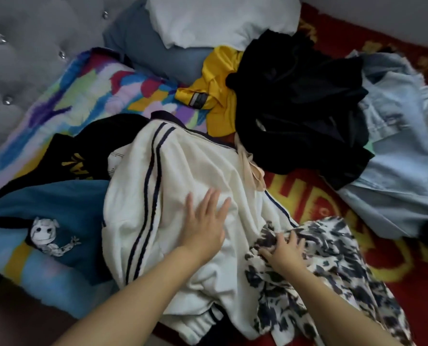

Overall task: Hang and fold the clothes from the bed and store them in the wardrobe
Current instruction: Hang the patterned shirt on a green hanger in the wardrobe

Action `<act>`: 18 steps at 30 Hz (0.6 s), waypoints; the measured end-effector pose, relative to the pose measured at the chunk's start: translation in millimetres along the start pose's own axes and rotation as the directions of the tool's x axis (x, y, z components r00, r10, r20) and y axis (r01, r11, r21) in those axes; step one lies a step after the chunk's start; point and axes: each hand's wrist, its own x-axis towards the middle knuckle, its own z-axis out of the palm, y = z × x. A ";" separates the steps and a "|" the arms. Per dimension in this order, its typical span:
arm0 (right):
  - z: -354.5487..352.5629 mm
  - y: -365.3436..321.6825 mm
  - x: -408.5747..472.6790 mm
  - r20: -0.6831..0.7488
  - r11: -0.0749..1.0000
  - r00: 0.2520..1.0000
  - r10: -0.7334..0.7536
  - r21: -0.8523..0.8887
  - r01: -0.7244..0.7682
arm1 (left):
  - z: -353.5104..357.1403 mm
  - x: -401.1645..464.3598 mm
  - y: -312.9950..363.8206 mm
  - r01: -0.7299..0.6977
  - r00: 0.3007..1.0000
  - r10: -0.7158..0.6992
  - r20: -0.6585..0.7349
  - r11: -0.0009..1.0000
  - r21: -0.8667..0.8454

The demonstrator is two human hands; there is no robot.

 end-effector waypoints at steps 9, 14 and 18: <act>-82.8 -14.9 -71.4 -0.504 0.729 0.785 -0.361 0.372 0.574 | -12.4 -22.8 79.6 0.176 0.892 0.288 0.348 0.488 -0.855; -189.7 -63.0 -161.7 -0.634 0.281 0.645 -0.427 0.585 0.761 | -87.0 -27.6 74.6 0.218 0.951 0.153 0.268 0.280 -0.935; -255.3 -81.6 -238.8 -0.754 -0.016 0.537 -0.380 0.585 0.811 | -172.5 -59.4 43.8 0.178 0.979 0.067 0.193 0.183 -0.967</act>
